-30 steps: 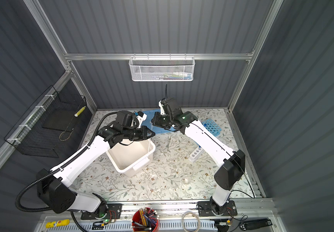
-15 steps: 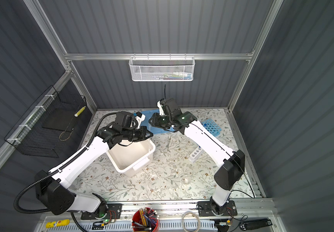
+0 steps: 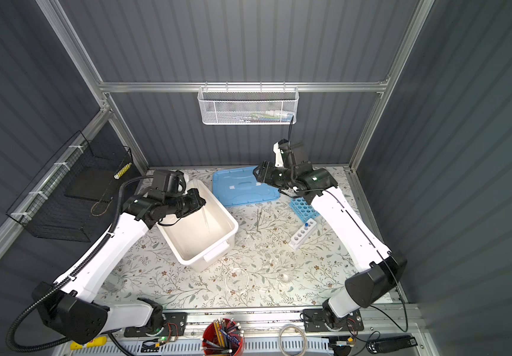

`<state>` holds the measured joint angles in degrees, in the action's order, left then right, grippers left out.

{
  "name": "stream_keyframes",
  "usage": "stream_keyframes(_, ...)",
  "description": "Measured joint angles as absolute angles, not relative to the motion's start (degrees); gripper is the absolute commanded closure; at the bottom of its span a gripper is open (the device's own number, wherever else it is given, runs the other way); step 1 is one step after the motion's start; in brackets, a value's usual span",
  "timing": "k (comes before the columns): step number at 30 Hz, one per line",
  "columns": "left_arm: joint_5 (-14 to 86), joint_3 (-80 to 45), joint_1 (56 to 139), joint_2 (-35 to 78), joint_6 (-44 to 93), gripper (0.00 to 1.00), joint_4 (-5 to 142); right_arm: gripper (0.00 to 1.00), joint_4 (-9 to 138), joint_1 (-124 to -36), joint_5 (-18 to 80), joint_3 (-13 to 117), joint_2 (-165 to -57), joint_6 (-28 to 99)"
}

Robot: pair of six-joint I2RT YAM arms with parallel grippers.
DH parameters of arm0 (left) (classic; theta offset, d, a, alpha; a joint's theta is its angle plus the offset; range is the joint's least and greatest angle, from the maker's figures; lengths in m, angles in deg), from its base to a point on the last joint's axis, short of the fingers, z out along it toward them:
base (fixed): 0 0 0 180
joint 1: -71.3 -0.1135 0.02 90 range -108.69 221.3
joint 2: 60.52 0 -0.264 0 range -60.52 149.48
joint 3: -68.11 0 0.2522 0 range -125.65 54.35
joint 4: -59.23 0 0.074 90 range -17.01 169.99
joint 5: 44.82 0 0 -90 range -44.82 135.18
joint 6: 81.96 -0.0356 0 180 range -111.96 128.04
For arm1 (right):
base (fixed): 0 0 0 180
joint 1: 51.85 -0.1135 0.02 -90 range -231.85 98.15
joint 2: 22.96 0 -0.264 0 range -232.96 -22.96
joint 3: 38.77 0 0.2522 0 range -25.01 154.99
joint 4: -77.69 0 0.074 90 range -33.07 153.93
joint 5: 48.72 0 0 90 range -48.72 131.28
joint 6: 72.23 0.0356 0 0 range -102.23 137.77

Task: Organize the chemistry lab equipment
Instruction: 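Lower the dropper into the white bin with the left gripper and open it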

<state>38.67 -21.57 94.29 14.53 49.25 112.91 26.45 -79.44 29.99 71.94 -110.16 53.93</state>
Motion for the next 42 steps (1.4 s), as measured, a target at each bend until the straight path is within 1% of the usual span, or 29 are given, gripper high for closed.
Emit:
stream_keyframes(9, 43.11, -16.52, 94.07, 15.88, 56.05, 0.94, 111.01, 0.36, 26.54, -74.4, 27.32, 62.59, -108.54, 52.25)
stream_keyframes(16, 46.76, -12.32, 93.26, 17.11, 59.81, 0.93, 107.34, 0.36, 26.17, -71.86, 26.34, 59.55, -107.34, 49.61)
stream_keyframes(29, 46.5, -12.45, 92.89, 33.41, 62.32, 0.92, 97.92, 0.36, 26.19, -70.13, 25.42, 51.46, -106.61, 47.11)
stream_keyframes(42, 44.16, -12.83, 92.89, 40.3, 63.83, 0.91, 92.87, 0.36, 26.63, -69.24, 25.38, 48.69, -107.1, 47.0)
